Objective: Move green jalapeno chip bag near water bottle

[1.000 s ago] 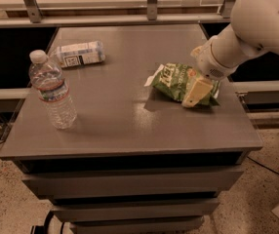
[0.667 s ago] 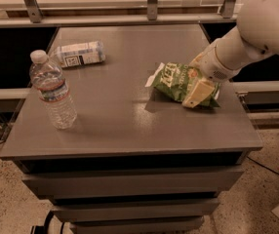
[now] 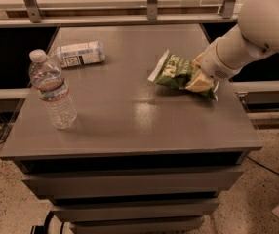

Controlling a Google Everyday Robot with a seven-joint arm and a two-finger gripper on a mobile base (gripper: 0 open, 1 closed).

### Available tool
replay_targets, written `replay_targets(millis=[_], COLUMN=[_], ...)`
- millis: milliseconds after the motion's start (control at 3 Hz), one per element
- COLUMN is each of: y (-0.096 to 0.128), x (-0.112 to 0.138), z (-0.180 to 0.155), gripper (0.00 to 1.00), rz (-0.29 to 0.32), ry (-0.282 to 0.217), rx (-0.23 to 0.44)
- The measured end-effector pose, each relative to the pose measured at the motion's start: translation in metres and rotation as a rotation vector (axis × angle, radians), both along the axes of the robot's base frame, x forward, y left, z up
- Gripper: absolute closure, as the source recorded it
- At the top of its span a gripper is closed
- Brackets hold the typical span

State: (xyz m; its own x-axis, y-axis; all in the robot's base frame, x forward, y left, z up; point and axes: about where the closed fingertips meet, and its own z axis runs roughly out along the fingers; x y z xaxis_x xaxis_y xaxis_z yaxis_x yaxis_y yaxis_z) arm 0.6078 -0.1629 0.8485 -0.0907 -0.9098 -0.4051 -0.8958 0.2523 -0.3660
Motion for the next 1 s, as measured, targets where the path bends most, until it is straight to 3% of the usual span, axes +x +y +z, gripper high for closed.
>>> replay_targets(millis=[333, 1000], y=[-0.001, 0.02], x=[-0.016, -0.061], z=[0.024, 0.092], gripper=[1.0, 1.0], rz=[0.038, 0.177], ry=[-0.013, -0.057], rx=[0.044, 0.125])
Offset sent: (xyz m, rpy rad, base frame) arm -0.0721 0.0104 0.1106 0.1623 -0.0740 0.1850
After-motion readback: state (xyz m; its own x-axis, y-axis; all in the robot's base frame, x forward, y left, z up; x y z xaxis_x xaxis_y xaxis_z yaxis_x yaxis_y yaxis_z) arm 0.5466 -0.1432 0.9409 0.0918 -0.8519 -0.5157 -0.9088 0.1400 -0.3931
